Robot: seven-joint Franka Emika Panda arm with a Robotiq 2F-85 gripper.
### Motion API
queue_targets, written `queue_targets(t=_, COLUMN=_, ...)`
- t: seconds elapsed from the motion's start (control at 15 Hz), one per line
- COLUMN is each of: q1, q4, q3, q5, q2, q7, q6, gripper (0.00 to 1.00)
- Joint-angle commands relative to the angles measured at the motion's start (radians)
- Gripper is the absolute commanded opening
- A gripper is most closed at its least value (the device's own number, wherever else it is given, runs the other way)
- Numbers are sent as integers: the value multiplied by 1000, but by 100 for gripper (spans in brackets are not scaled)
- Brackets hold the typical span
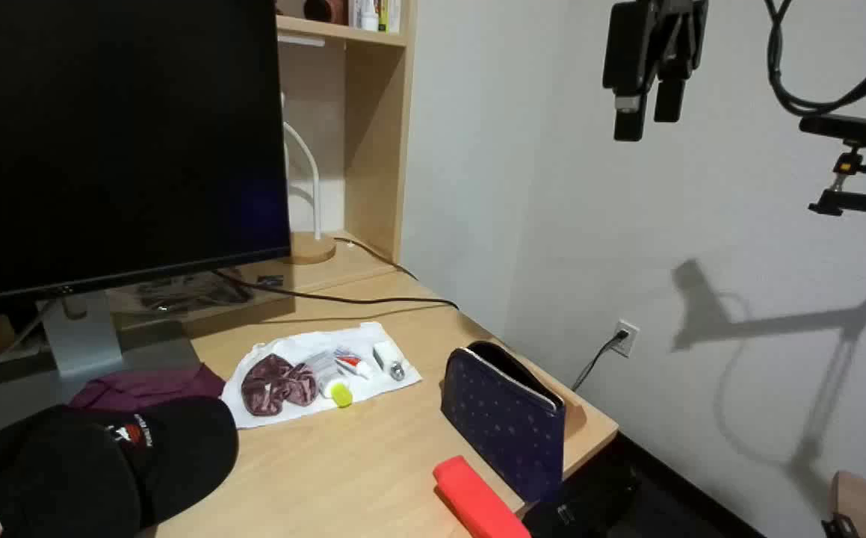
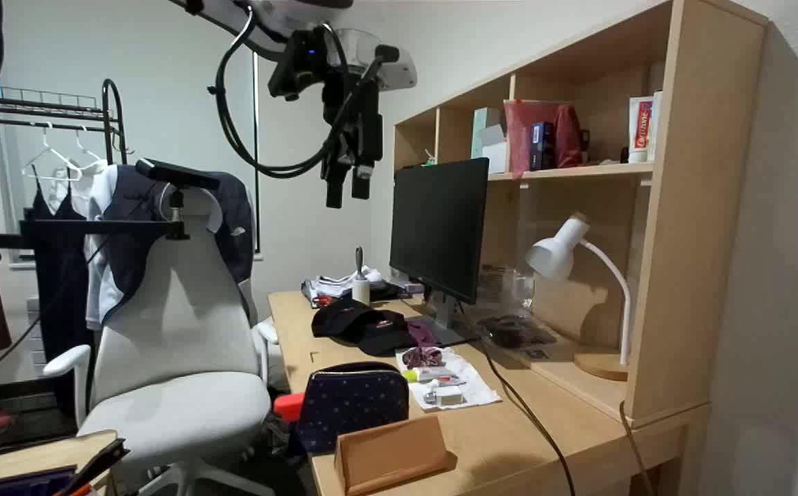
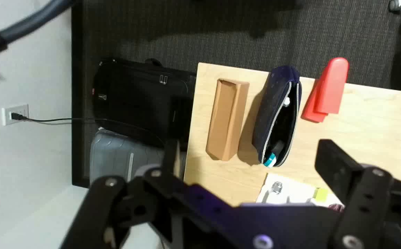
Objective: Pick the brown object and move it up the table
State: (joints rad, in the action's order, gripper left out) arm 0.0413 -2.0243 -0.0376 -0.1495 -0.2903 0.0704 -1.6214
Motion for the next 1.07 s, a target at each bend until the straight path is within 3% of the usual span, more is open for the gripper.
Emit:
queue_targets(t=0.0, q1=-11, q4=2, q3=9, q5=-2, q2=1, q7=2, q6=2, gripper=100)
queue_targets(t=0.2, q1=-18, q4=-12, q3=42, q5=76, q2=28, q7=-46, q6=-71, gripper=100)
queue_targets(t=0.53, q1=1, q4=-110, q3=75, q5=174, q2=76, q7=11, q6=-158, gripper=100)
queue_targets(t=1.0, q1=4, q4=-272, q3=76, q5=117, q2=131, q7=75, q6=-322, gripper=100)
